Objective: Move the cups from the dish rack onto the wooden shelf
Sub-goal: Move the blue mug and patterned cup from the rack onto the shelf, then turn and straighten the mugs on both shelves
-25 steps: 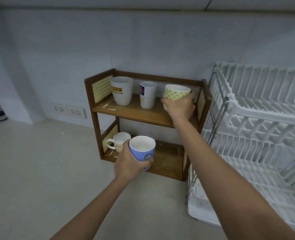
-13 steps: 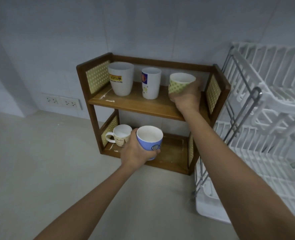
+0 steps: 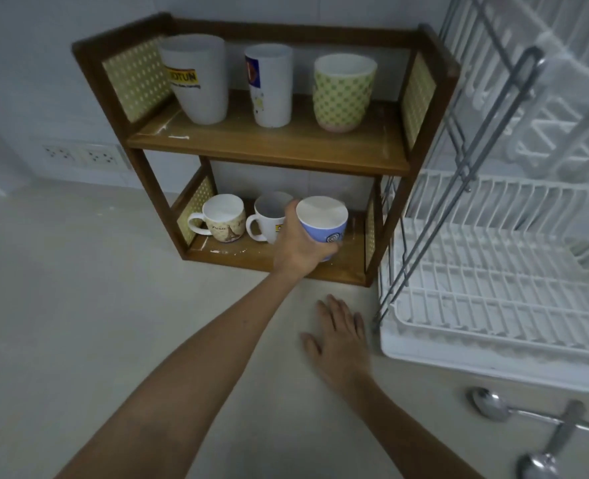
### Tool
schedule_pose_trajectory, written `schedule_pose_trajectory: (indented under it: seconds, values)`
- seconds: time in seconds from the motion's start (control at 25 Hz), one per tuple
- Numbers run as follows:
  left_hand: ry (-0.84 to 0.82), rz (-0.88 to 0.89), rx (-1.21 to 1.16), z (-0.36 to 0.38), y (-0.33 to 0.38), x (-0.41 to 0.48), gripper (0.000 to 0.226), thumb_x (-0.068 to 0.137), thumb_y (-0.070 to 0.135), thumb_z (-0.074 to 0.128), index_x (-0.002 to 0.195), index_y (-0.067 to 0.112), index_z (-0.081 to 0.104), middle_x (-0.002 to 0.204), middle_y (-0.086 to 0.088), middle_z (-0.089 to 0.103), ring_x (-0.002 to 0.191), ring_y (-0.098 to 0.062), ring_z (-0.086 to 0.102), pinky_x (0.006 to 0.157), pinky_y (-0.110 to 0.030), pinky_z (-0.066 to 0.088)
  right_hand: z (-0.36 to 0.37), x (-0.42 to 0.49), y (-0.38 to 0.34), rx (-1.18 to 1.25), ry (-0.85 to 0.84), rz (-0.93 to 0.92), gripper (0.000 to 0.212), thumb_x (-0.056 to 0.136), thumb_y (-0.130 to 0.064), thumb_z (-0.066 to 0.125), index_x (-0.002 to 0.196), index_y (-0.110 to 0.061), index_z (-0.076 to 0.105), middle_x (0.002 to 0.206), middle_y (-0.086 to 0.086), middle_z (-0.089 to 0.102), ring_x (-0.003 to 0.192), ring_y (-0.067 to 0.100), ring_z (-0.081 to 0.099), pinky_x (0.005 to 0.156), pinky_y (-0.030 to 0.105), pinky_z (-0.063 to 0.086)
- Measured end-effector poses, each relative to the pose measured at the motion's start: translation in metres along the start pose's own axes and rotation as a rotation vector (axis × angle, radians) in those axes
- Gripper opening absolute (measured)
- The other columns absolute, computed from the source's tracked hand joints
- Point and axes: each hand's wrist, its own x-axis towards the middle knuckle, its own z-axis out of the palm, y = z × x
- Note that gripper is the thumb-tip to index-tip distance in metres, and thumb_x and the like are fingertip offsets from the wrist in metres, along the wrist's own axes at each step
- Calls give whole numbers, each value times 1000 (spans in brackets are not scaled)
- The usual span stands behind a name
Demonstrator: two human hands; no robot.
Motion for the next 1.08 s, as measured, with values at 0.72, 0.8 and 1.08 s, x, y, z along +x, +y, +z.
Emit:
schedule_pose_trajectory:
  seconds: [0.72, 0.8, 1.08]
  values:
    - [-163, 23, 6, 13, -36, 7, 83, 75, 6, 77, 143, 4, 29, 129, -14, 56, 122, -27, 51, 99, -36, 44, 9, 1, 6, -58, 1, 17, 68, 89, -55, 33, 148, -22, 27, 159, -5, 21, 147, 16, 12, 119, 41, 5]
    - [-182, 194, 25, -32, -22, -2, 53, 83, 5, 68, 133, 7, 47, 110, -4, 64, 107, -20, 62, 88, -28, 51, -4, 4, -4, 21, 52, 40, 58, 89, -44, 48, 142, -19, 41, 152, 0, 36, 142, 20, 28, 117, 39, 18]
    - [314, 642, 387, -223, 83, 56, 39, 86, 28, 60, 123, 18, 54, 110, 2, 65, 101, -11, 63, 84, -34, 55, -189, 91, -138, 961, 453, -304, 14, 91, -30, 55, 102, -39, 59, 94, -17, 66, 89, -1, 62, 74, 12, 49]
